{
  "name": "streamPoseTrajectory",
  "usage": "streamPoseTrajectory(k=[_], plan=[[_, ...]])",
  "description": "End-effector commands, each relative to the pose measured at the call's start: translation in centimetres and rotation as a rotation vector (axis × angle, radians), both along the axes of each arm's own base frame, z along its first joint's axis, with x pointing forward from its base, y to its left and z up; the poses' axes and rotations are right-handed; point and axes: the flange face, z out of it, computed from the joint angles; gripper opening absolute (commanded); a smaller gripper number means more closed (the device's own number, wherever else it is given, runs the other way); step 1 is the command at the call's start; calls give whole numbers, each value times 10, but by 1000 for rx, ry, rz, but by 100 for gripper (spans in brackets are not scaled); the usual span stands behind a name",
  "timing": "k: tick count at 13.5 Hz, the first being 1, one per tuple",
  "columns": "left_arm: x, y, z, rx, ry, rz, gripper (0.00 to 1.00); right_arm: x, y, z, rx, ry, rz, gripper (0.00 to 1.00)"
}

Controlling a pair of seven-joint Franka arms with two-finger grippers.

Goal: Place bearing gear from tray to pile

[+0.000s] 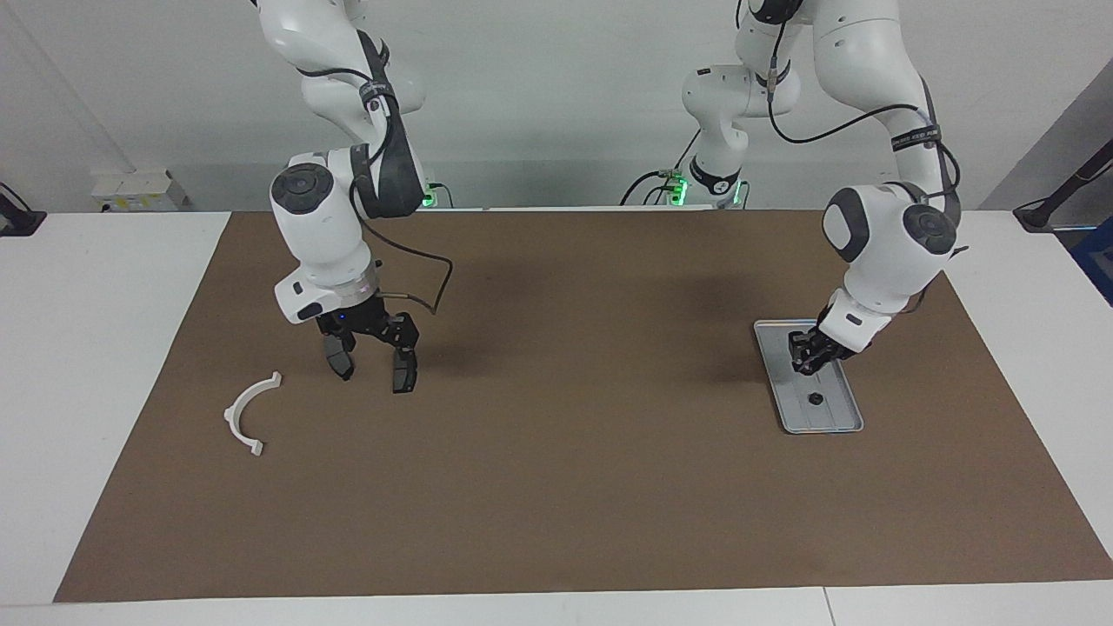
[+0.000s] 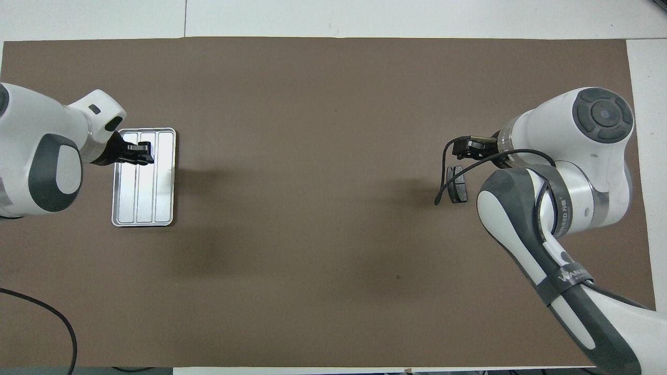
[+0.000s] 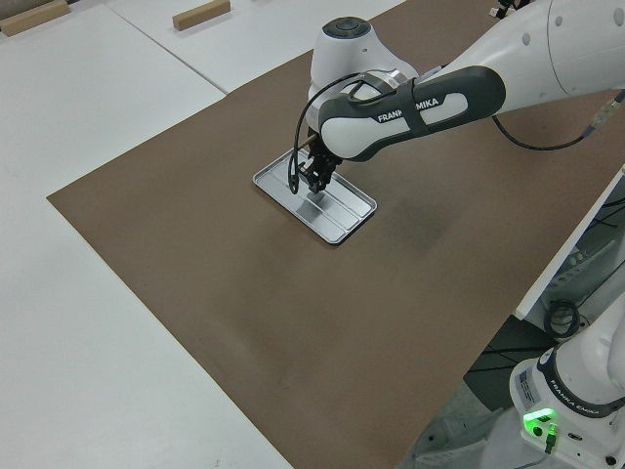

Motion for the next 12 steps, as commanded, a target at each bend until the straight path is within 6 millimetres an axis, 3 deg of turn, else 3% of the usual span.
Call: streamPoseTrajectory(k=[1,2,4,6,8,12], plan=[[9,-88,77,-16,11,96,0,-1,13,4,16,-10,-56,100],[-2,-137,90,18,5,125,0,-1,13,4,17,-12,-56,100],[-43,-243,83,96,-54,196,0,-1,13,4,17,-12,-59,100],[-89,-310,65,98,-55,222,0,-1,13,4,17,-12,-59,100],[-113,-337,38,108,-67,237,0,-1,12,4,17,-13,-57,100],[-123,-331,-23,79,-86,241,0,1,6,4,17,-15,-57,100]])
